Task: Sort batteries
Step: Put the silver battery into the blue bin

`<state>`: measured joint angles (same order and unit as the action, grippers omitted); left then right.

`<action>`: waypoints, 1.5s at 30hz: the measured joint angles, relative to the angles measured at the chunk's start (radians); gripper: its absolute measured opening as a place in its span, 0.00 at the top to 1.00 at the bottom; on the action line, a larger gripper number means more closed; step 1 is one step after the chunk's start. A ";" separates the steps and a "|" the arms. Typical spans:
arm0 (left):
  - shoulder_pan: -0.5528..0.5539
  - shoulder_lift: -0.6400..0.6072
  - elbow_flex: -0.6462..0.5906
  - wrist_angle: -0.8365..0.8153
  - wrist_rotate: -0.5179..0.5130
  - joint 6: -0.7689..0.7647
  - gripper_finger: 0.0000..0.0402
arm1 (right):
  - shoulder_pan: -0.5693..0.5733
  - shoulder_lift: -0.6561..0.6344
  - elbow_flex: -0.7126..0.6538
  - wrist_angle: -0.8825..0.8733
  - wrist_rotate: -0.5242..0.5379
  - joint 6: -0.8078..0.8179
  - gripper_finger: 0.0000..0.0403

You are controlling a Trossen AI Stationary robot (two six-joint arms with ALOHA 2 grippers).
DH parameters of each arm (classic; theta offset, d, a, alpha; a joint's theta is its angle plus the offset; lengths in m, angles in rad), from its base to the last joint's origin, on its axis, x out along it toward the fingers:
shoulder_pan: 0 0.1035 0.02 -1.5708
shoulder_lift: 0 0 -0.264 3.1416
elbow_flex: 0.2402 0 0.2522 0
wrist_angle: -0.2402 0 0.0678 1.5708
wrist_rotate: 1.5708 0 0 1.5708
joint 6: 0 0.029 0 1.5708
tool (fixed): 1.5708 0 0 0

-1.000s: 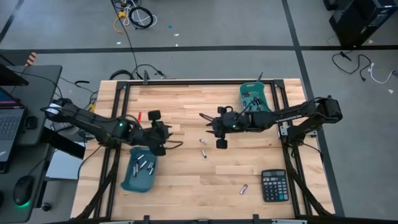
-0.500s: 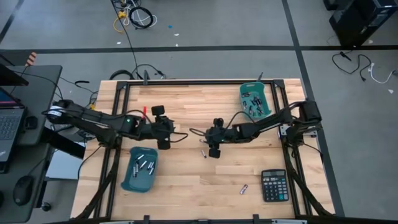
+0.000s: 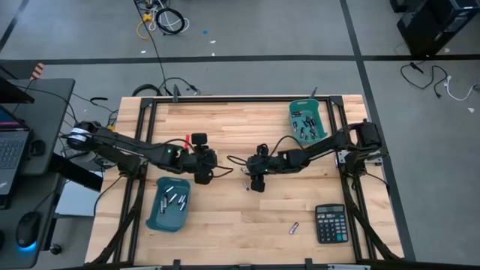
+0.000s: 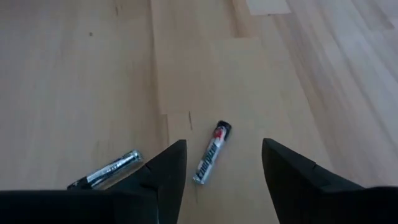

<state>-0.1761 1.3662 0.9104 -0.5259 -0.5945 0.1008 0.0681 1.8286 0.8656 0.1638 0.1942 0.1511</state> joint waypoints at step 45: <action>0.124 0.018 -0.447 1.137 0.428 0.126 0.67 | -0.031 -0.077 -0.146 0.506 -0.032 -0.267 0.98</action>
<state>-0.0523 1.3842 0.4639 0.6108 -0.1669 0.2268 0.0376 1.7515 0.7197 0.6699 0.1617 -0.1162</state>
